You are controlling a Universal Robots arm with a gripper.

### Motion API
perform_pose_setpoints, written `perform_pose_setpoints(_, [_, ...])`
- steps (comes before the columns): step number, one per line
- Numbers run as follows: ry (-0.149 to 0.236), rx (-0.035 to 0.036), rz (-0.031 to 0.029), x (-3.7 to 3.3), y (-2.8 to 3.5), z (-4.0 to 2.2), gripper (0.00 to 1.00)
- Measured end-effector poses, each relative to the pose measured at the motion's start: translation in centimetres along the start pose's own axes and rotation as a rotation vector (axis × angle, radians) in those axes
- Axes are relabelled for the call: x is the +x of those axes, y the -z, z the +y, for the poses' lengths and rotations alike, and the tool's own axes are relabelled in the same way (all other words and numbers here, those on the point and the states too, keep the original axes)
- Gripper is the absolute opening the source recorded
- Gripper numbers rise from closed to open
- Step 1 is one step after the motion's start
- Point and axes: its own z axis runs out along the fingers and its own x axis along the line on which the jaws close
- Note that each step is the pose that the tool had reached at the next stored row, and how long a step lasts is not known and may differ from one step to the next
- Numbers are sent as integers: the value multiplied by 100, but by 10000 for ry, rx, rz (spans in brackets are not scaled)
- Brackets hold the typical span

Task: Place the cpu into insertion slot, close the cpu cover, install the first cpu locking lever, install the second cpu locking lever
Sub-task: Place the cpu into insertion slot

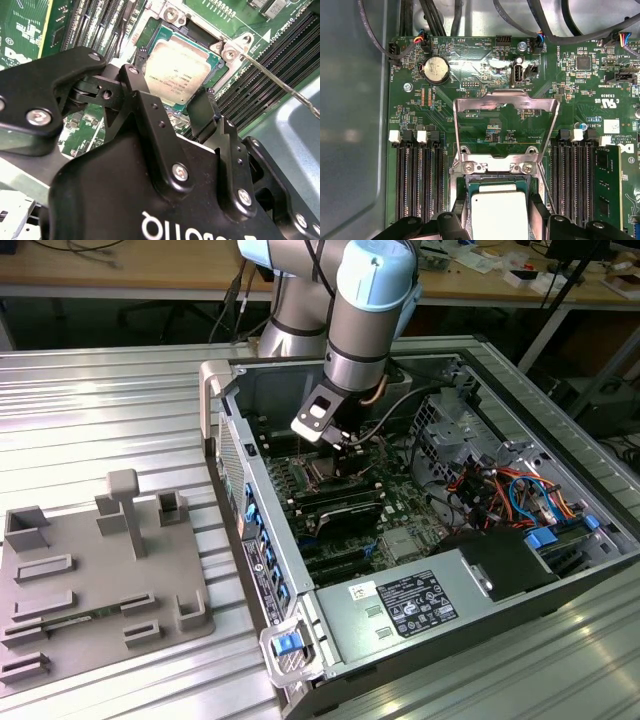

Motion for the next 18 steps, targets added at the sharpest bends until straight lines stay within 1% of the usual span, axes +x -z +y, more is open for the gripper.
perform_pose_setpoints(1, [1,2,-8,-1,1,0,58])
perform_pose_setpoints(2, [1,1,-2,-1,1,0,58])
perform_pose_setpoints(3, [0,0,-1,0,0,0,56])
perform_pose_setpoints(6, [-59,1,-1,-1,-1,1,56])
perform_pose_setpoints(10, [-445,18,-27,-5,0,1,56])
perform_pose_setpoints(12, [-464,18,-9,-8,-1,2,56])
perform_pose_setpoints(15, [-468,21,74,-17,16,2,56])
perform_pose_setpoints(16, [-473,20,113,-18,29,2,56])
perform_pose_setpoints(18, [-490,18,119,-19,29,3,56])
